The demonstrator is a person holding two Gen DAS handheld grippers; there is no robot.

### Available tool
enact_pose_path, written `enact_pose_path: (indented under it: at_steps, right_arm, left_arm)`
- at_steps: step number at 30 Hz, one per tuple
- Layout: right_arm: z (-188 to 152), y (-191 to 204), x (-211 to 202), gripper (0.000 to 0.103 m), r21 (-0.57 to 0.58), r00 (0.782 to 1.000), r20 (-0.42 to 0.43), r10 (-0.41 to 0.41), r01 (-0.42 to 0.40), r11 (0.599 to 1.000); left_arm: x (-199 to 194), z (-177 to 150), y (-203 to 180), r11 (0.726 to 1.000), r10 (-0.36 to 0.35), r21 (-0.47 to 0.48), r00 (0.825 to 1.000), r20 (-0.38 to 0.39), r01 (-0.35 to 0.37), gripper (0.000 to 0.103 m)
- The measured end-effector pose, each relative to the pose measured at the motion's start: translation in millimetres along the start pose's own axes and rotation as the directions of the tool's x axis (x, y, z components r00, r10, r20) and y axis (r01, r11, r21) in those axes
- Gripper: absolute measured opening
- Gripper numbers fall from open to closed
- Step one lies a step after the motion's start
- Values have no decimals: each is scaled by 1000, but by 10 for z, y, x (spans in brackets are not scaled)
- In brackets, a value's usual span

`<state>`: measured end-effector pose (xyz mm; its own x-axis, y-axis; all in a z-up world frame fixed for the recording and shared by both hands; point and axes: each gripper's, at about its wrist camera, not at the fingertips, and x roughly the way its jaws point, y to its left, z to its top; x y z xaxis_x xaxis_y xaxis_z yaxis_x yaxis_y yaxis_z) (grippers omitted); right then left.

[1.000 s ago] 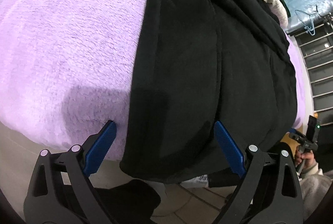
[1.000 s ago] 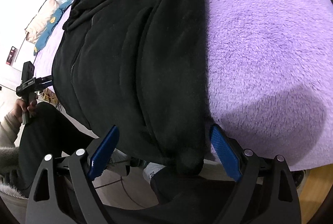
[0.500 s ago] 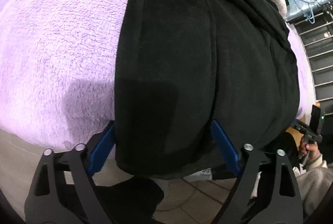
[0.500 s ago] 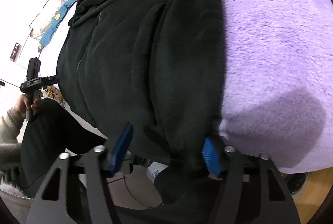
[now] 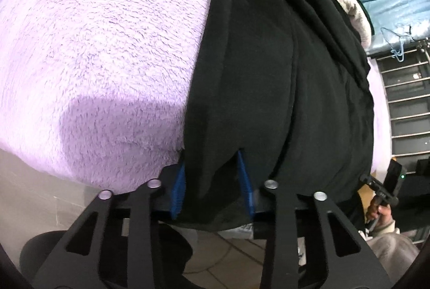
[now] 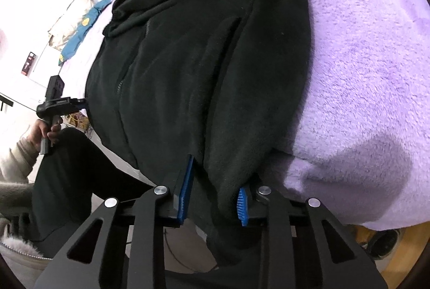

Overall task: Fold large clothes
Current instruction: 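Lift the hem with both grippers and fold it toward the collar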

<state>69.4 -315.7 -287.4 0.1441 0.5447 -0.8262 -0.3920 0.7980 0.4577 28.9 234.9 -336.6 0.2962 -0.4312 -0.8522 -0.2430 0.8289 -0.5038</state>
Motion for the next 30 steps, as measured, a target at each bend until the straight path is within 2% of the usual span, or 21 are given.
enact_pose_path:
  at_steps: [2,4,6,10,15,17,20,22,25,30]
  right_arm:
    - [-1,16,-27,23,4,1000,13,13,-13,1000]
    - [-1,27,-63,21,4,999,27,25,-25,1000]
    - [1,52,-108,20,6,998,47,47,-47,999]
    - [10,76,-205,19,12,994,81,74,-75,997]
    - [44,126,-325,18,0,987,125,96,-97,995]
    - [65,143,-430,17,-9,981,156,117,-117,993]
    - [123,210,-588,17,-30,967,215,137,-134,991]
    - [185,254,-695,15,-41,960,241,140,-134,990]
    - [294,334,-869,15,-61,952,274,136,-124,990]
    - [541,438,-1163,13,-78,937,324,128,-109,991]
  left_arm:
    - [-2,-1,-36,1000,3,12,1000,3,-3,23]
    - [-26,-6,-87,999,-3,37,1000,9,3,12]
    - [-64,-19,-129,998,-3,66,1000,15,2,10]
    - [-118,-26,-203,995,-10,96,1000,21,8,9]
    - [-282,-13,-279,994,-63,90,997,45,59,8]
    - [-388,10,-316,993,-92,85,994,60,86,8]
    - [-508,81,-347,995,-80,62,996,42,77,8]
    - [-558,130,-384,995,-101,24,994,42,100,8]
    - [-745,211,-549,992,-114,54,991,70,110,8]
    - [-1142,418,-739,982,-182,60,977,113,176,8]
